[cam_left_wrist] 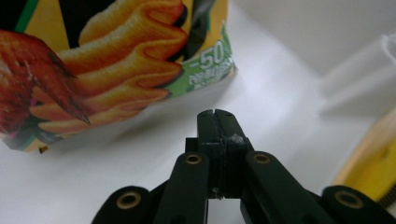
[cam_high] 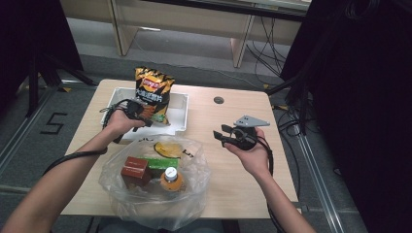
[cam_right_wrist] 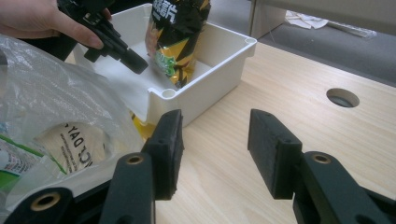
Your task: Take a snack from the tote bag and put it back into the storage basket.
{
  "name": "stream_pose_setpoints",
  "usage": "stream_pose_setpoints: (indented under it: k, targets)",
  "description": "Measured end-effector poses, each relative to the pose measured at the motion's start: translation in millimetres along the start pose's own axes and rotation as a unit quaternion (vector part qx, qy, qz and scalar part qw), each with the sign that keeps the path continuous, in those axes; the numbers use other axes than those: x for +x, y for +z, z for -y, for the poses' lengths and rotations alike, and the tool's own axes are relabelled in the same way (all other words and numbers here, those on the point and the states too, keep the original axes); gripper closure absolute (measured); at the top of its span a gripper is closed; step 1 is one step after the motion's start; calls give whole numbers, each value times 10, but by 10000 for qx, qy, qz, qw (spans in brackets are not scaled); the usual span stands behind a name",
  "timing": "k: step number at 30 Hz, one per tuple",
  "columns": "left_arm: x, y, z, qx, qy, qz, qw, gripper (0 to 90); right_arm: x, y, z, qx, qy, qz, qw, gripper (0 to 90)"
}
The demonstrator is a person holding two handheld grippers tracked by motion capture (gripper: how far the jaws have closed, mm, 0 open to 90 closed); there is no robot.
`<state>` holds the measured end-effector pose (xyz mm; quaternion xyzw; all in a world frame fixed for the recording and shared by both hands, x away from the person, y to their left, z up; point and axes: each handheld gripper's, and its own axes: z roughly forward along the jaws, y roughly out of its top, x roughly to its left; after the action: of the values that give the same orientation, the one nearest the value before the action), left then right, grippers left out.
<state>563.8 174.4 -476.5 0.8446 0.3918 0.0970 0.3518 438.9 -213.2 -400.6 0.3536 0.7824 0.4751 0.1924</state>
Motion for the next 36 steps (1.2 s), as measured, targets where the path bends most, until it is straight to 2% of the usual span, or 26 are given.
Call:
stream_pose_setpoints:
  k: [1, 2, 3, 5, 6, 9, 10, 12, 13, 15, 16, 17, 18, 21, 22, 23, 24, 25, 26, 27, 28, 32, 34, 36]
  targets:
    - [10, 24, -11, 18, 78, 3, 10000, 893, -18, 9, 3, -90, -19, 24, 10000, 559]
    - [5, 44, -29, 69, 67, -12, 10000, 894, -24, 8, 2, -96, -8, 23, 10000, 559]
    - [3, 61, -41, 83, 112, -48, 9999, 893, -37, -11, -7, 33, -37, -18, 10000, 559]
    - [-13, 102, -68, 106, 88, -18, 9999, 893, -40, -9, -7, 25, -28, -38, 10000, 559]
    - [-9, 107, -79, 169, 177, -51, 9997, 893, -41, -8, -6, 27, -27, -30, 10000, 559]
    - [-30, 156, -120, 111, 107, -76, 9999, 893, -35, -5, 3, 34, 63, -17, 10000, 559]
    - [-34, 169, -128, 80, 107, -78, 9999, 893, -55, -2, 4, 10, -23, -22, 10000, 559]
    - [-35, 185, -142, 99, 120, -82, 9998, 893, -57, 8, 17, -90, -6, 38, 10000, 559]
    - [-35, 193, -150, 87, 96, -85, 9999, 893, -43, 6, 21, -71, 107, 24, 9999, 559]
    - [-36, 209, -161, 43, 57, -112, 9999, 892, -53, 4, 25, -68, 104, -27, 9999, 559]
    - [-38, 213, -165, 45, 65, -113, 9999, 893, -71, 5, 26, -87, 40, 37, 9999, 558]
    - [-29, 213, -173, 96, 146, -101, 9998, 893, -73, 3, 26, -74, 44, 36, 10000, 559]
    - [-40, 221, -183, 58, 90, -109, 9999, 893, -75, 4, 27, -76, 45, 40, 10000, 559]
    - [-33, 213, -204, 86, 132, -114, 9998, 892, -73, 4, 26, -76, 43, 35, 10000, 558]
    - [-35, 213, -207, 64, 104, -116, 9999, 892, -52, 2, 28, -55, 142, 22, 9999, 558]
    - [-36, 209, -208, 38, 113, -146, 9998, 890, -66, 5, 26, -77, 36, 21, 10000, 558]
    - [-37, 202, -210, 31, 101, -147, 9998, 888, -68, -4, 20, 10, 13, -49, 10000, 557]
    - [-39, 195, -209, -1, 97, -147, 9998, 886, -60, -10, 17, 45, 10, -21, 10000, 557]
    - [-46, 184, -206, -13, 74, -136, 9999, 880, -35, -11, 19, 71, 121, -49, 9999, 556]
    - [-50, 174, -201, -36, 69, -104, 9999, 875, -38, -8, 18, 59, 61, -58, 9999, 556]
    - [-62, 151, -196, -30, 69, -122, 9999, 867, -25, 11, 25, -52, 97, -31, 9999, 555]
    - [-101, -22, -166, -298, 32, -157, 9994, 802, -21, 2, 20, -49, 38, -54, 10000, 550]
    - [-128, -186, -139, -529, 27, -166, 9985, 763, 8, -8, 18, -22, 123, -82, 9999, 550]
    - [-167, -398, -98, -847, -18, -203, 9962, 708, 14, -26, -1, 52, 6, -143, 9999, 550]
